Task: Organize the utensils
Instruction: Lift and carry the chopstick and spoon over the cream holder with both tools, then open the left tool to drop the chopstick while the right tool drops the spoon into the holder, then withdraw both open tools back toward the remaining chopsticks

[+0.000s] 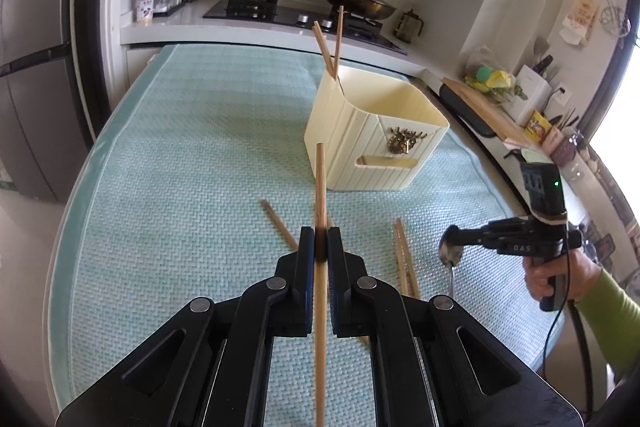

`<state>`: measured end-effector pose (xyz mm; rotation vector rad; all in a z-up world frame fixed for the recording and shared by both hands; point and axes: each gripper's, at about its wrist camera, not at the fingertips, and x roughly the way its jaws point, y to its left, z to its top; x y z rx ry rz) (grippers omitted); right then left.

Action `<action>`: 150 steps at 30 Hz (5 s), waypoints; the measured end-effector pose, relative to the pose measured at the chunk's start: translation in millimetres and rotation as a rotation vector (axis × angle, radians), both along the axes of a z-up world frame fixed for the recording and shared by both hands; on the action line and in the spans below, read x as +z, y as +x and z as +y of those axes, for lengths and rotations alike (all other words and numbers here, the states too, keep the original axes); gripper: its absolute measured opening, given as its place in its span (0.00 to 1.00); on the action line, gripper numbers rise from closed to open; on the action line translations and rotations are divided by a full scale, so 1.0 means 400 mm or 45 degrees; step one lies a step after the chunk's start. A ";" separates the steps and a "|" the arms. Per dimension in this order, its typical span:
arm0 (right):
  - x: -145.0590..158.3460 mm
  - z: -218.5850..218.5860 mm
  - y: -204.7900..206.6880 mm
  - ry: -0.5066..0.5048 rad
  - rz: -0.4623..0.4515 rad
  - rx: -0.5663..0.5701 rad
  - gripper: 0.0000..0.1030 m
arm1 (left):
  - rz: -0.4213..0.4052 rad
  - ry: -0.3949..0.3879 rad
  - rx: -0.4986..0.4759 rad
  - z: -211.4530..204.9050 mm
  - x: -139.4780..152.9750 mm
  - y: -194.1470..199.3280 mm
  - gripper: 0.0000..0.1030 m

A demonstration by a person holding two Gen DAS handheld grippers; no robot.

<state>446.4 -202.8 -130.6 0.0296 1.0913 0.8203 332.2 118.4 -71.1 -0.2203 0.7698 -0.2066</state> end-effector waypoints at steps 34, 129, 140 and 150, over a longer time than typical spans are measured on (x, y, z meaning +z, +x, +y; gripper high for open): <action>0.428 0.014 -0.205 -0.091 -0.734 -0.414 0.02 | -0.225 -0.062 -0.065 -0.022 0.226 0.006 0.04; 0.047 -0.002 -0.368 -0.139 -0.217 -0.480 0.33 | 0.165 0.061 0.159 -0.061 -0.153 -0.184 0.93; 0.001 0.109 -0.271 -0.117 -0.136 -0.387 0.19 | 0.173 0.085 0.168 -0.067 -0.162 -0.198 0.93; -0.021 0.194 -0.142 -0.149 -0.105 -0.383 0.17 | 0.171 0.094 0.200 -0.036 -0.165 -0.216 0.93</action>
